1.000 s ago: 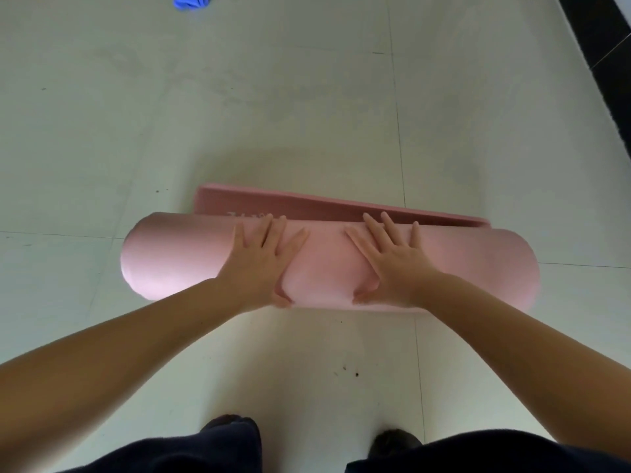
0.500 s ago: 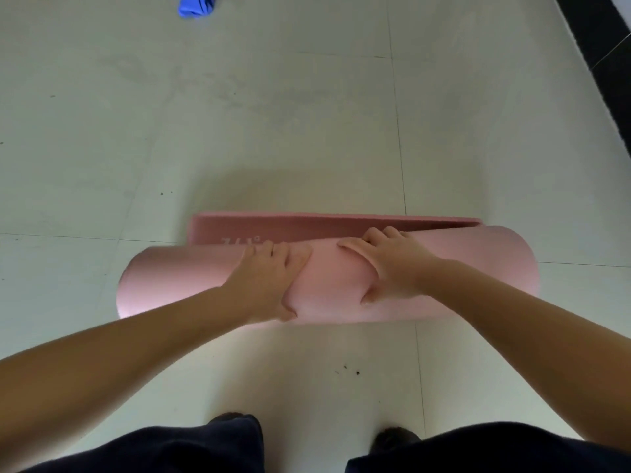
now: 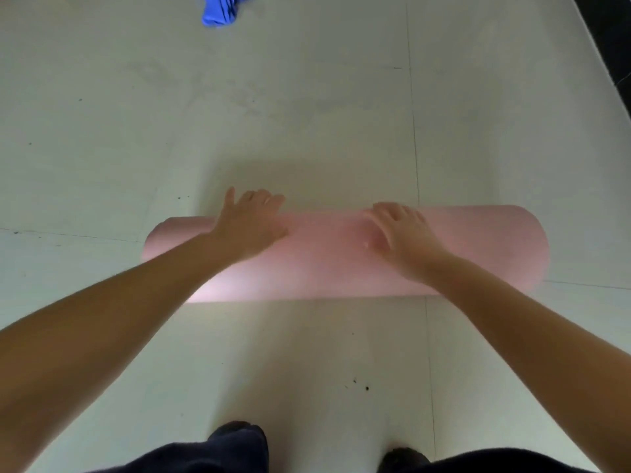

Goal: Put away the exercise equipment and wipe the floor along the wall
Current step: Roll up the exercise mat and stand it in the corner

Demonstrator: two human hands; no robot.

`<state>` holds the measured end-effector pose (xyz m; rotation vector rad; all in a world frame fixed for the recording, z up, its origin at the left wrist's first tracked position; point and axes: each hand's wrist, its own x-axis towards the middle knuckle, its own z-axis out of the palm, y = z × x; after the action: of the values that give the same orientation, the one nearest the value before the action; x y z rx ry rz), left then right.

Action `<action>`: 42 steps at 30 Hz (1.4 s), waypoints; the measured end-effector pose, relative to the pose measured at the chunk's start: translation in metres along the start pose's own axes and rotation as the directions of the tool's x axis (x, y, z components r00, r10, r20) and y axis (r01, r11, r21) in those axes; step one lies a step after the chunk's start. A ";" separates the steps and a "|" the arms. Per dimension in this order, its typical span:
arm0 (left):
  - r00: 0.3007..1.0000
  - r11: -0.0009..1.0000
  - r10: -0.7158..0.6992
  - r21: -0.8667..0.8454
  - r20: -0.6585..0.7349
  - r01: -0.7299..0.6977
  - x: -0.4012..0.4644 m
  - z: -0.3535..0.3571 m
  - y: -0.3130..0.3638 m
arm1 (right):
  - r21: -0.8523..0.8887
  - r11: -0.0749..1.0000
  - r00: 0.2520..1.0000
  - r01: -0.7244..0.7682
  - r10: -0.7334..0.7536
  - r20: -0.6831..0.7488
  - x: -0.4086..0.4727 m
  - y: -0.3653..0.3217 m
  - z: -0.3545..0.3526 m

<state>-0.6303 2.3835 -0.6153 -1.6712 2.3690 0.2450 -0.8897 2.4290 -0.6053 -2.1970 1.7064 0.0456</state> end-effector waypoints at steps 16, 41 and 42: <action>0.763 -0.032 -0.545 -0.919 0.346 0.394 -0.085 0.074 -0.117 | -0.190 0.981 0.987 0.033 -0.003 0.160 0.013 -0.018 0.018; 0.432 0.756 0.458 0.084 -0.777 -0.650 -0.030 -0.388 0.031 | 0.833 0.491 0.853 0.253 0.294 -0.432 -0.010 -0.074 -0.343; 0.410 0.761 0.481 0.137 -0.775 -0.634 -0.020 -0.382 0.034 | 0.825 0.516 0.862 0.232 0.284 -0.420 -0.006 -0.079 -0.358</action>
<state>-0.6912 2.3109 -0.2432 -1.0196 3.6631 -0.2574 -0.8849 2.3446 -0.2486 -1.4143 1.4558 -1.2416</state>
